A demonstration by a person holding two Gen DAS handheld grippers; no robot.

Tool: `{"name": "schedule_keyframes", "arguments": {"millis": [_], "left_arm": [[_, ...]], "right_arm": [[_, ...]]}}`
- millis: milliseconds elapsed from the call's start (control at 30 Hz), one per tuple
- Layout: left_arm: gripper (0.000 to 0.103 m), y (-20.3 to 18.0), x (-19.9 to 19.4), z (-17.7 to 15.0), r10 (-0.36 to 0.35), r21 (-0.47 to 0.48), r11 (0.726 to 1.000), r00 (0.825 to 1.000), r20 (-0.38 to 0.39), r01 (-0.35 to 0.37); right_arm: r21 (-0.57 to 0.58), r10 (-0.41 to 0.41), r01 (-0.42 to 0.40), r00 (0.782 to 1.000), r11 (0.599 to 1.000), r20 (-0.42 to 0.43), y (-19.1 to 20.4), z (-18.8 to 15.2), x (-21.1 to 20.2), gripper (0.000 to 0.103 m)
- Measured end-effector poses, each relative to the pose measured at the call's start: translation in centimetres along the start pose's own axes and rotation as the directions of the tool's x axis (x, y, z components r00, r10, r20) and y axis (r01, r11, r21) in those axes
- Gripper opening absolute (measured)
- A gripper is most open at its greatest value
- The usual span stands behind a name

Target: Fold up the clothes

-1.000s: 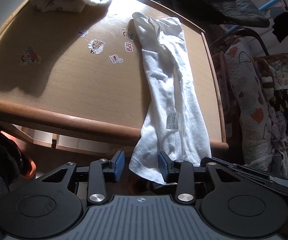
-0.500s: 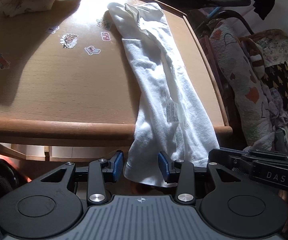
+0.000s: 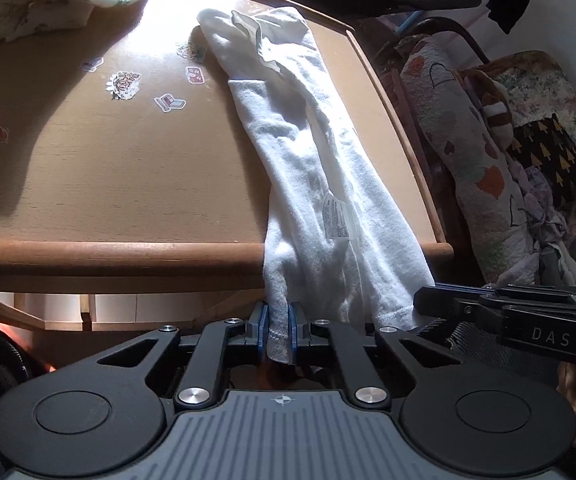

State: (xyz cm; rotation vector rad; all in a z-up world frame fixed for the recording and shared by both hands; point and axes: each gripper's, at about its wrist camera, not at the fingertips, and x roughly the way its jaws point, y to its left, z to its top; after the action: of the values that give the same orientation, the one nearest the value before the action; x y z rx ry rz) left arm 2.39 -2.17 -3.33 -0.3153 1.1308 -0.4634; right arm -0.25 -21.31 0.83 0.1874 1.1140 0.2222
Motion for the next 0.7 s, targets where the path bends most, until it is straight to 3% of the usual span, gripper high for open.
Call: {"name": "schedule_keyframes", "arguments": {"millis": [433,700], "left_arm": [[0.006,-0.6,-2.6,0.2,0.011,0.02,1.0,1.0,0.018,-0.012],[0.006,-0.5,-6.3,1.2,-0.032,-0.041,0.999,0.997,0.076,0.035]], "right_arm": [[-0.038,0.007,-0.005,0.999,0.999,0.033,0.6,-0.2,-1.6,0.005],[-0.037,0.032,-0.028,0.995,0.999,0.092,0.8,0.2,-3.8,0.005]]}}
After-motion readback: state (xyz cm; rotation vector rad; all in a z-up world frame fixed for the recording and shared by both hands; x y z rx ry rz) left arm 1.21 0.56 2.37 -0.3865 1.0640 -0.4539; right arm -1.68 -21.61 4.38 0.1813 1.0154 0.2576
